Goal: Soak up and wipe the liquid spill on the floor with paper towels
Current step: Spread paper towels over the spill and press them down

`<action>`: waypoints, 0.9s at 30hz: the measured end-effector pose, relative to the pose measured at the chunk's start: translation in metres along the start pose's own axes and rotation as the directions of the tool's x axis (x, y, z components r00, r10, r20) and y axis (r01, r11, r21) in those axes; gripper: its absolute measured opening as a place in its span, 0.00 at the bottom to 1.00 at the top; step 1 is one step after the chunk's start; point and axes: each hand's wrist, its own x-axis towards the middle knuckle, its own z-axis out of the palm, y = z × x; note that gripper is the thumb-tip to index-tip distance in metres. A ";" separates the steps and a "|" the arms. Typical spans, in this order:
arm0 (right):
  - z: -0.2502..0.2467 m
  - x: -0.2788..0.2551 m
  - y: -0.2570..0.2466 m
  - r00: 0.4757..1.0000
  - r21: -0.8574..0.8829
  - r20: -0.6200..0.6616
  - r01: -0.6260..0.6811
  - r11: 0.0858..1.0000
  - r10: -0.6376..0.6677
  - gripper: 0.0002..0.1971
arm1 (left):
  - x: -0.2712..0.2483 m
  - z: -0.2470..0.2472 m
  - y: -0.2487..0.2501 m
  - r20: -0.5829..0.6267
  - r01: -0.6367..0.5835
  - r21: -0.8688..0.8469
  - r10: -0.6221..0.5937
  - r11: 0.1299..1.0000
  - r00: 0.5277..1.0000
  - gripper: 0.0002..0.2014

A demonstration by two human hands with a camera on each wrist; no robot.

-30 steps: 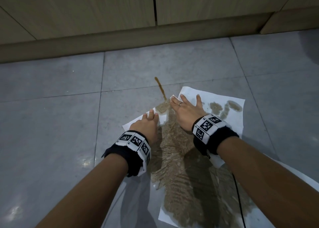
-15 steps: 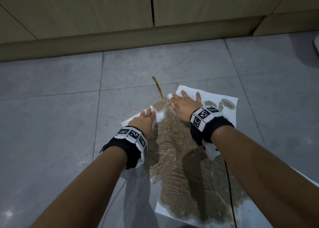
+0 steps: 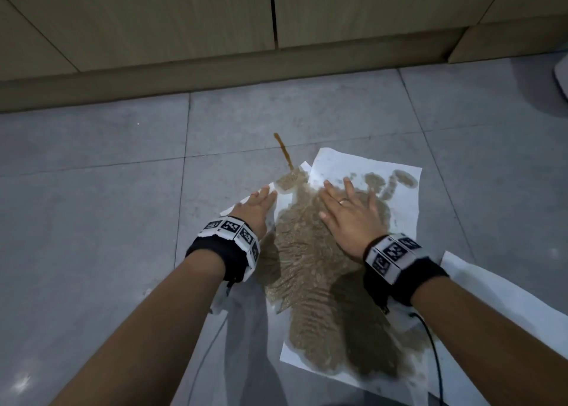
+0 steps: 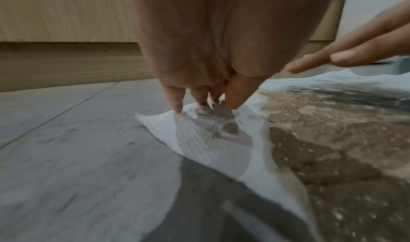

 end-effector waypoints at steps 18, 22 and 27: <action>0.025 -0.087 0.058 0.968 0.134 -0.049 -0.240 0.962 0.248 0.25 | -0.020 0.022 0.004 -0.090 0.036 0.132 -0.025 0.991 0.996 0.29; 0.035 -0.106 0.065 0.974 0.100 -0.104 -0.193 0.976 0.203 0.27 | -0.025 0.028 0.002 0.001 0.012 0.093 -0.013 0.996 1.000 0.28; 0.045 -0.126 0.065 0.985 -0.037 0.109 -0.129 0.991 0.132 0.48 | -0.037 0.025 0.018 -0.060 -0.046 0.137 0.054 0.990 0.997 0.35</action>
